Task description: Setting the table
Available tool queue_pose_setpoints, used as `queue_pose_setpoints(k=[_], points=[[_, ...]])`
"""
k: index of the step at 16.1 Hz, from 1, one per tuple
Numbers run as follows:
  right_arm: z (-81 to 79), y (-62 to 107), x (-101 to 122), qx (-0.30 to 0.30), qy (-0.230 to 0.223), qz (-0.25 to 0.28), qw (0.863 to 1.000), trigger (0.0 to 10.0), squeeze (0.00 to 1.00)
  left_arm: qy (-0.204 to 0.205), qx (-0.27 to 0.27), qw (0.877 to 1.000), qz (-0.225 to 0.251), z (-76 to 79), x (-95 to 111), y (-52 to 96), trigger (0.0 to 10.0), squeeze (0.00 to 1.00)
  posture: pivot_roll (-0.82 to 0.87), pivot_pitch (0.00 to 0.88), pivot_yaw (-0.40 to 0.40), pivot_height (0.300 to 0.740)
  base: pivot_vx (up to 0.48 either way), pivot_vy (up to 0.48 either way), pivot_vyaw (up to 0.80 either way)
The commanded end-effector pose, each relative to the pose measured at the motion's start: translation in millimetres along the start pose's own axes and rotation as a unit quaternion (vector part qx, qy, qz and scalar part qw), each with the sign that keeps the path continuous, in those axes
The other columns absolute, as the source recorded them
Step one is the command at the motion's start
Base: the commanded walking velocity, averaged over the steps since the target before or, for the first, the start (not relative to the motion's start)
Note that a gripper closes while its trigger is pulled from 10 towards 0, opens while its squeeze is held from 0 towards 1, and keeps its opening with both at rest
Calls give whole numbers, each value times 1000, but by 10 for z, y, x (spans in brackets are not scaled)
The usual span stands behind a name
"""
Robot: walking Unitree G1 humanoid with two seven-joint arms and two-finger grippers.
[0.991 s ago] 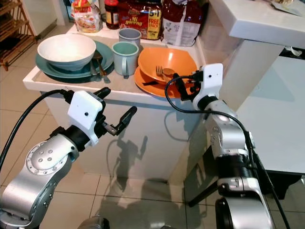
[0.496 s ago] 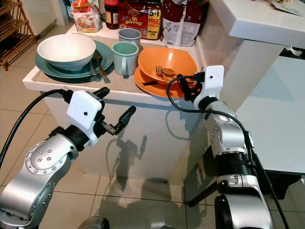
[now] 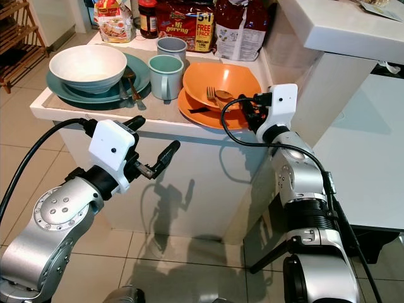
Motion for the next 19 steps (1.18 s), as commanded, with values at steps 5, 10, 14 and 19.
queue_pose_setpoints(k=[5,10,14,19], points=[[36,-23,66,-1,-19,14,1000,0,0,-3,-6,1000,12,5,67,-19,10000,0,62,71,-88,740,0,0,0],[49,-34,111,-3,-31,25,999,0,0,-4,-5,1000,14,-6,73,-17,10000,0,64,68,-88,740,0,0,0],[77,9,373,-9,-45,66,997,0,0,-6,3,1000,22,-29,141,-19,10000,0,68,69,-93,740,0,0,0],[14,283,658,-15,-44,129,991,0,0,-9,40,999,29,-95,159,-35,10000,0,61,50,-79,740,0,0,0]])
Point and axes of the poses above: a point about 5 cm out from each wrist's last joint towards the gripper, its own y axis pointing back from the gripper into the wrist, its own x axis along the axis of the wrist's last joint, z = x × y, the point moved 4 cm from there along -y, pointing out of the wrist towards the gripper
